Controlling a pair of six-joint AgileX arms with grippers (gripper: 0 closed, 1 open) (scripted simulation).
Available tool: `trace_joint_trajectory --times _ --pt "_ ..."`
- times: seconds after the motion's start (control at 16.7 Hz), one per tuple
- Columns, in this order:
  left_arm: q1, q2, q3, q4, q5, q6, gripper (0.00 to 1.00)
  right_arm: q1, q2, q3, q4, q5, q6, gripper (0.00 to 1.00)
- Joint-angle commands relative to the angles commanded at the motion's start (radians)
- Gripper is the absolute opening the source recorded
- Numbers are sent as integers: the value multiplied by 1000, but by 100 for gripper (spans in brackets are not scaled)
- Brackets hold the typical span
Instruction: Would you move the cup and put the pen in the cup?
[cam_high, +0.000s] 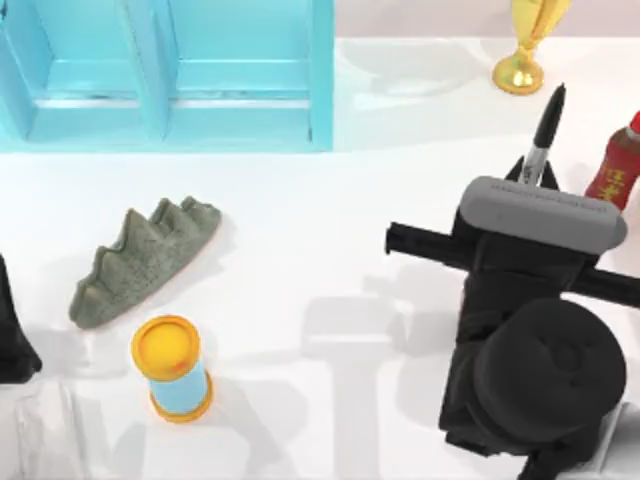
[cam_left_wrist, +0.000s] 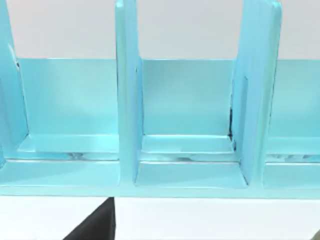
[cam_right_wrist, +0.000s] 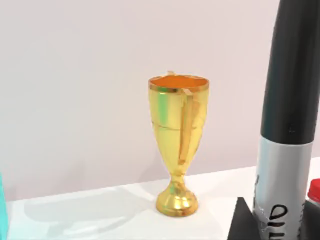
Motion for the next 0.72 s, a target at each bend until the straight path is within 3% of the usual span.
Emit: trace_joint_trajectory --times 0.36,0.72 --pt "0 0 0 0 0 0 100 -10 4 1 -20 -11 21 0" --pt "0 0 0 0 0 0 100 -10 4 1 -20 -11 21 45"
